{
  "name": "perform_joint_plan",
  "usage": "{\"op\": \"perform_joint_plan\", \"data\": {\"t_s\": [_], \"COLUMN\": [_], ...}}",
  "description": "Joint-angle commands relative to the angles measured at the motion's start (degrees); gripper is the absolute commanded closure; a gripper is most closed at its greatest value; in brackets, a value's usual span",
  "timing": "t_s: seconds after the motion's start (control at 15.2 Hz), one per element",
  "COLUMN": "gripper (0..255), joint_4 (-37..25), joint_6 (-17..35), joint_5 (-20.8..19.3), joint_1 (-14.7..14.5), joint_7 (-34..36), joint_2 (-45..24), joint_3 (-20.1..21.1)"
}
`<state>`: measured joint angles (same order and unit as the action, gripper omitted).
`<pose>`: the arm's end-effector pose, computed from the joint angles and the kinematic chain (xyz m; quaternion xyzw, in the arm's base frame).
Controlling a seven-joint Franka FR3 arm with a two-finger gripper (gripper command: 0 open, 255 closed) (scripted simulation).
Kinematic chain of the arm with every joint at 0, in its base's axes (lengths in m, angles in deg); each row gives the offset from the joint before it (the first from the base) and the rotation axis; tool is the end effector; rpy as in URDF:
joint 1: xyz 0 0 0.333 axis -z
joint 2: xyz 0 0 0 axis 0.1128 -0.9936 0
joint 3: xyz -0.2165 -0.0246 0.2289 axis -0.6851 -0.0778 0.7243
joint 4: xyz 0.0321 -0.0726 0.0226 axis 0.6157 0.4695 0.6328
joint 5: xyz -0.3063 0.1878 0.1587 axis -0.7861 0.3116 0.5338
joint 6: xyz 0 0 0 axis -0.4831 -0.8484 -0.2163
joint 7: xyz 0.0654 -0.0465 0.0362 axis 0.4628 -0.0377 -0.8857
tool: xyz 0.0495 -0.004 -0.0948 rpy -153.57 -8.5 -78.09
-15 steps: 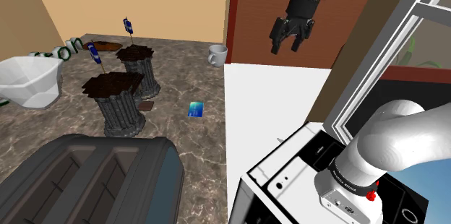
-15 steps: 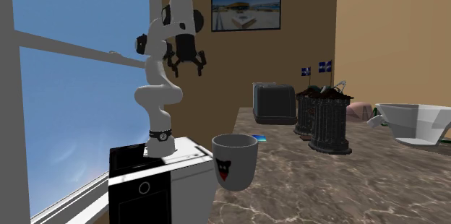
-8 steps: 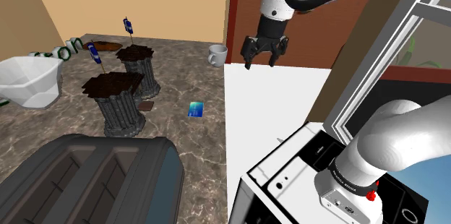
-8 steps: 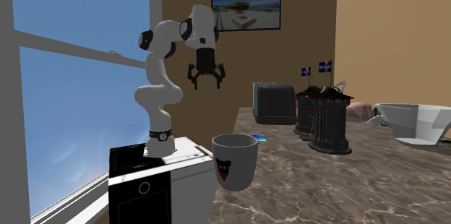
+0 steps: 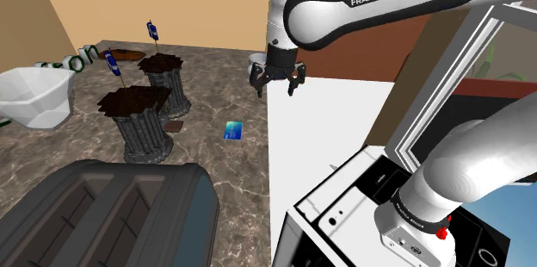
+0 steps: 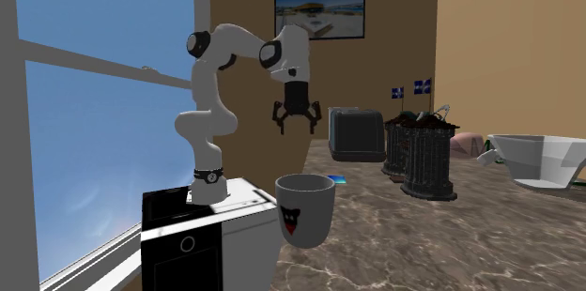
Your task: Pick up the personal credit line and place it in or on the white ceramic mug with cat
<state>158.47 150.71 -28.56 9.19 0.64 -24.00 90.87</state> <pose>0.4227 0.1816 0.4707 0.9733 -0.2248 0.0461 0.0058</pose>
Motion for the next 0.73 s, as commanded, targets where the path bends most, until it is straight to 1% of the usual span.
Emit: {"op": "perform_joint_plan", "data": {"t_s": [0.0,0.13,0.33,0.46,0.66], "gripper": [0,0,0,0,0], "joint_4": [-1.84,-4.35,-8.92,-12.53,-18.63], "joint_6": [2.60,4.34,5.96,6.27,5.69], "joint_5": [-2.29,-5.49,-11.67,-16.31,-22.86], "joint_1": [0.92,1.75,2.24,1.74,-0.39], "joint_7": [5.54,11.21,20.25,26.30,34.47], "joint_2": [-4.67,-9.59,-17.57,-23.17,-31.42], "joint_3": [2.70,5.05,7.57,8.32,7.84]}}
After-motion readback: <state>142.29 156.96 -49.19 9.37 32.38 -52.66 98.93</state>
